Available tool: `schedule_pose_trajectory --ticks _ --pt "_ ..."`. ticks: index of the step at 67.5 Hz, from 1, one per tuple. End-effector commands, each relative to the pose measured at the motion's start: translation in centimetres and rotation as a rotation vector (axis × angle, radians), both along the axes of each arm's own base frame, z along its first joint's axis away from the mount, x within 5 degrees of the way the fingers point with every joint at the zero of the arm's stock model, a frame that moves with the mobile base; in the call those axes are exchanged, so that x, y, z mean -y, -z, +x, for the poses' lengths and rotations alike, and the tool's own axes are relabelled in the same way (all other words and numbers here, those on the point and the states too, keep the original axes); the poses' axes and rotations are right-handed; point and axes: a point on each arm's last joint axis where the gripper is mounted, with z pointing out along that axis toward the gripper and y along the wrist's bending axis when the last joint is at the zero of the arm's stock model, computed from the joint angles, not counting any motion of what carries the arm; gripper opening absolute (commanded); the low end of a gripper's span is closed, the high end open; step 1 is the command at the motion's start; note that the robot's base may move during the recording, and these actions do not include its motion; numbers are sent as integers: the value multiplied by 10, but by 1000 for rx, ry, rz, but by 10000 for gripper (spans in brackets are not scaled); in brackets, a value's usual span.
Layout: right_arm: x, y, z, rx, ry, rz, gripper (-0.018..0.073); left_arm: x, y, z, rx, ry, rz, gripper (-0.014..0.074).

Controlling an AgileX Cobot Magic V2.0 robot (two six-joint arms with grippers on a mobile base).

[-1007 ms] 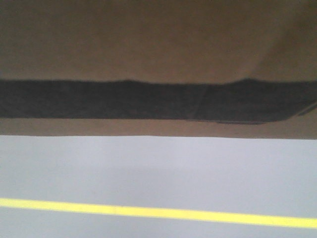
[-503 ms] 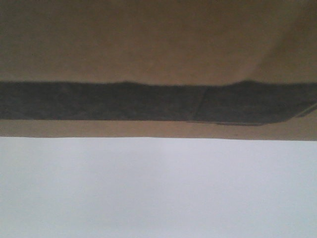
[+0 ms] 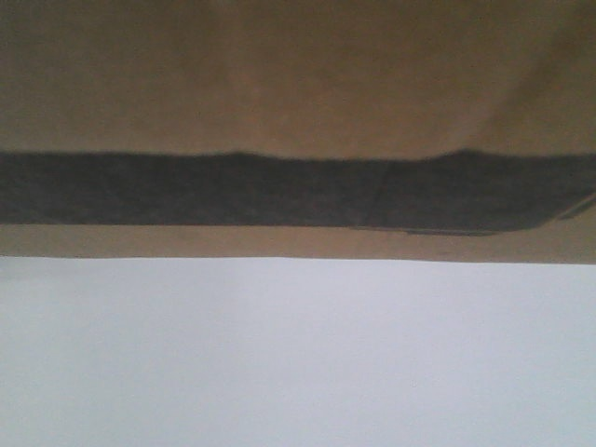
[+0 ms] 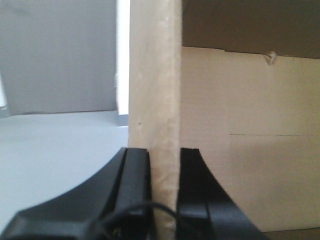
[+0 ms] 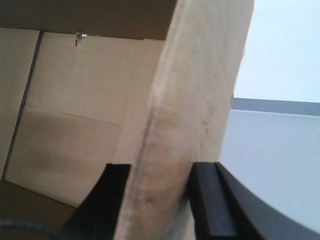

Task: Grab box from left shelf to table start
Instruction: 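Carry the box with both grippers toward the white table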

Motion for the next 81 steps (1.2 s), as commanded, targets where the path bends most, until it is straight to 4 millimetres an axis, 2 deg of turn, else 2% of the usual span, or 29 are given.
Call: schedule_pose_trajectory --ticks 1,81 --pt "6 -19 3 157 77 -18 63 -4 -25 -3 208 -22 -29 -99" --pt "6 -19 4 156 77 -18 63 -4 -25 -3 208 -22 -29 -99"
